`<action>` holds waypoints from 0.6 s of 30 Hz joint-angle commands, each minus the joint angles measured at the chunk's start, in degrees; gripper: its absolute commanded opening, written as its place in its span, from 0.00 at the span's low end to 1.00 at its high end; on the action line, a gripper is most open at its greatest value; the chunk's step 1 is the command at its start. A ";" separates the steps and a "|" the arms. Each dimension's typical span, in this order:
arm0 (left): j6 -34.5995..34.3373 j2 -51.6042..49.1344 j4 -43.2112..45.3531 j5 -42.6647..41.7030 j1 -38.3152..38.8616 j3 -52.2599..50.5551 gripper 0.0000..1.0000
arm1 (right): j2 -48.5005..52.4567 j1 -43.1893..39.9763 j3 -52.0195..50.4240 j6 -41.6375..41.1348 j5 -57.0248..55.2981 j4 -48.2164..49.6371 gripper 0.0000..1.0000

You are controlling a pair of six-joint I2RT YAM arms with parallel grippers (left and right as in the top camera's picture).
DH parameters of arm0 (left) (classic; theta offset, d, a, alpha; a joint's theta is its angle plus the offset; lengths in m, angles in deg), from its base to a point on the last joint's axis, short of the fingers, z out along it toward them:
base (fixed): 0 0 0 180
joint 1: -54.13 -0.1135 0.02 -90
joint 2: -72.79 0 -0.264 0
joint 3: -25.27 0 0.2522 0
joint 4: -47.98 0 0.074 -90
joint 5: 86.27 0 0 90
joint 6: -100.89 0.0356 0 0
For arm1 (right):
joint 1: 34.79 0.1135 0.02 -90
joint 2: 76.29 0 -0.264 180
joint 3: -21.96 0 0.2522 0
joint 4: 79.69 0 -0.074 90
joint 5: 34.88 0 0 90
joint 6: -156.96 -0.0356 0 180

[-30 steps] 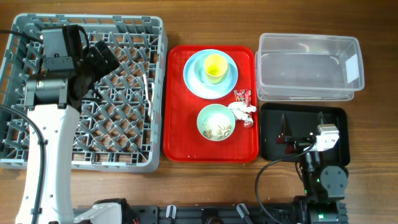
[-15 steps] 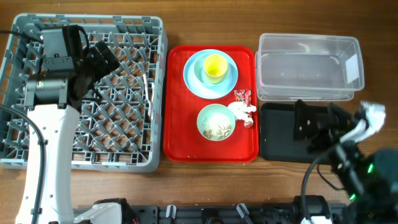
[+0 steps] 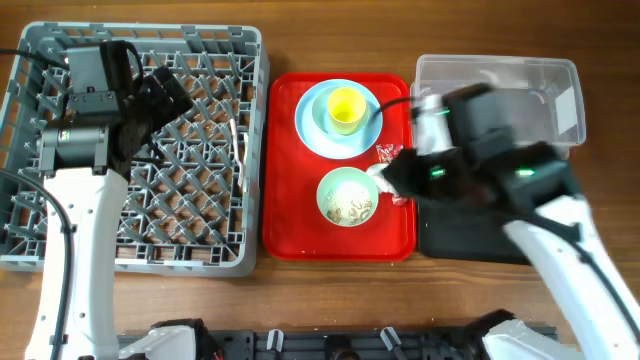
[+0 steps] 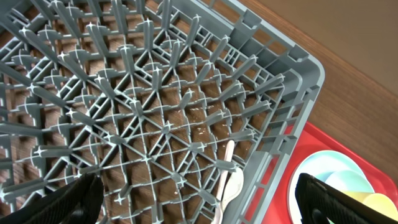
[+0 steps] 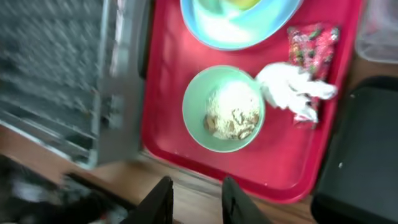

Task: Sort waste into correct bins and load items into the dishwasher rack
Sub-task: 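Reach the right gripper to the green bowl and grasp its rim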

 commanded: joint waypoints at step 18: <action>-0.72 0.39 0.13 -0.04 -0.24 0.17 1.00 | 38.14 19.80 0.33 -2.25 -11.72 17.99 0.33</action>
